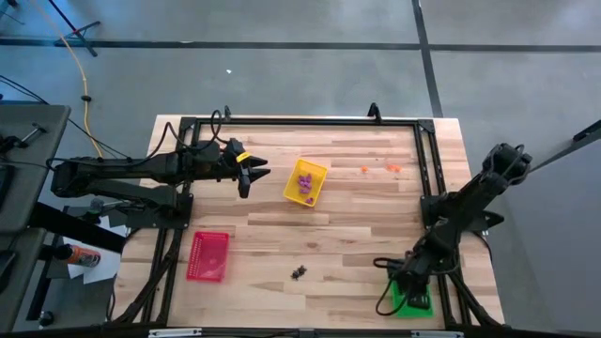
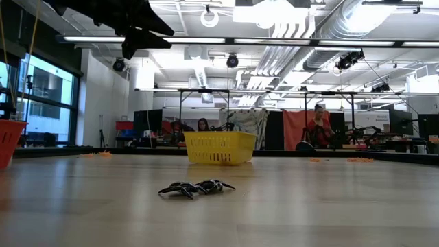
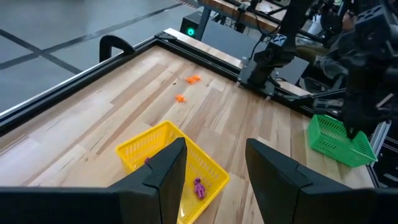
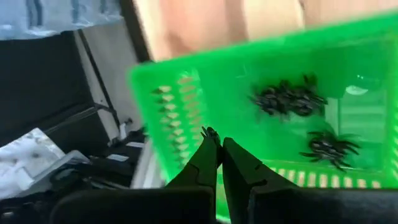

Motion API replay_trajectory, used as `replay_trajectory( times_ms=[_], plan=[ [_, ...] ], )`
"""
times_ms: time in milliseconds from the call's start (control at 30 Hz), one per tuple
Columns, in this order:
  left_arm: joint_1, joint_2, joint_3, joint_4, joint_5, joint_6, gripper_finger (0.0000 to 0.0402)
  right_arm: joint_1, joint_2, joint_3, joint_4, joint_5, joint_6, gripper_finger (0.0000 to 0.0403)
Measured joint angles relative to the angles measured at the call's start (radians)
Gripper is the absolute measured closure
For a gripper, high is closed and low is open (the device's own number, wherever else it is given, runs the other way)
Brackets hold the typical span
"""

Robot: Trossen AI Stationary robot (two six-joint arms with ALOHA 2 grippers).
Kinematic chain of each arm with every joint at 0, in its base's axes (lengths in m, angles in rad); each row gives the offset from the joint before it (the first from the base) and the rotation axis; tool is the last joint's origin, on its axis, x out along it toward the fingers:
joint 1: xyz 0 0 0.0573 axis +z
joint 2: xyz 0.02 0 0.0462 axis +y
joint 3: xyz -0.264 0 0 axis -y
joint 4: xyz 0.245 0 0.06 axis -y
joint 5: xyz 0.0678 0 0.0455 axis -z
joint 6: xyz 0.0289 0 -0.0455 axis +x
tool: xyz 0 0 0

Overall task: Sort Halloween decoration
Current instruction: Put the top black spider toy into the green bin, then put the right black spider toy into the green bin

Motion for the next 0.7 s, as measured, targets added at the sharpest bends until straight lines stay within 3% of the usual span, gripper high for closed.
replay_trajectory(
  times_ms=[400, 700],
  plan=[
    [0.002, 0.000, 0.000, 0.000, -0.012, 0.001, 0.0245, 0.001, -0.001, -0.043, -0.003, 0.083, -0.128, 0.0386],
    [0.002, 0.000, 0.000, 0.000, -0.035, 0.001, 0.0245, 0.001, -0.001, -0.038, -0.013, 0.066, -0.089, 0.0285]
  ],
)
